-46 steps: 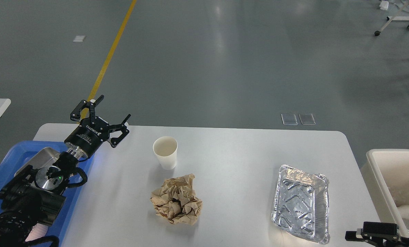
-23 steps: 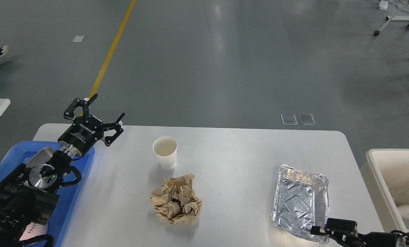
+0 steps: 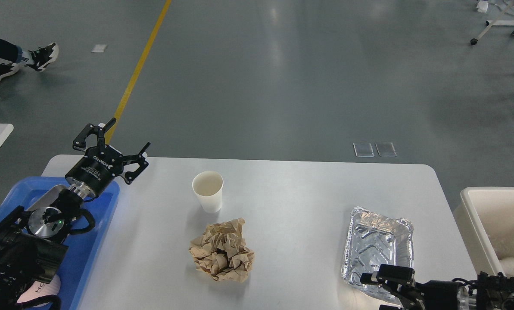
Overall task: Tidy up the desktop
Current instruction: 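Grasp the foil tray edge with the right gripper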
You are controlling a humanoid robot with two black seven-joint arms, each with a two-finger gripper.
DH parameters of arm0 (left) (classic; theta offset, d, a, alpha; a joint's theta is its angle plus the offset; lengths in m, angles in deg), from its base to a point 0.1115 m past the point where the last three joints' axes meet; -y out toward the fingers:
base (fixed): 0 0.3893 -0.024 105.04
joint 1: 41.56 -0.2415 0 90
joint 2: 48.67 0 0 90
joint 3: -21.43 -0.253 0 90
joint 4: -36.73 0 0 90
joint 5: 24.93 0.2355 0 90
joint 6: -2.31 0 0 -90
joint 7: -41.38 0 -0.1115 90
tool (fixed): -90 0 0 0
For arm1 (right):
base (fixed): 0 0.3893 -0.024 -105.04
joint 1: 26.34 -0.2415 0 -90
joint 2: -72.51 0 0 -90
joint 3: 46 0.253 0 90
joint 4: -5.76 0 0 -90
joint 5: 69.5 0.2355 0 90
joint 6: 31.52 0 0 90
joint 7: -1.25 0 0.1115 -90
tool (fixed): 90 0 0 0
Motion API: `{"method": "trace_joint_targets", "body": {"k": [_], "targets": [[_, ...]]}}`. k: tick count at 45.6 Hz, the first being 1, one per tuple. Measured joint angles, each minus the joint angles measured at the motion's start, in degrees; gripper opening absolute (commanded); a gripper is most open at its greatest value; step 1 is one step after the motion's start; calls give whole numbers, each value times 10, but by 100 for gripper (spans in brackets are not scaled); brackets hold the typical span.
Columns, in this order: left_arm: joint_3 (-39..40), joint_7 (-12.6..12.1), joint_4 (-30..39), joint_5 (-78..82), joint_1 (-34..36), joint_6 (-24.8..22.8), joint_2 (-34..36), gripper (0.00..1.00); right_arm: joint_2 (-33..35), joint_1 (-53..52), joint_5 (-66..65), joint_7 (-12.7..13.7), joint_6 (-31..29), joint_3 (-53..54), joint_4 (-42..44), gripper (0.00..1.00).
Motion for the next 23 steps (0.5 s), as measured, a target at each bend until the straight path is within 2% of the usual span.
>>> {"method": "trace_joint_targets", "body": {"k": [12,23], "targets": [[0,0,0,0,1,1,3,97,-25,25,15,0,0,16,48,100],[0,0,0,2,2,2,5,97,-26,51,16,1,17,26,56,100]]}}
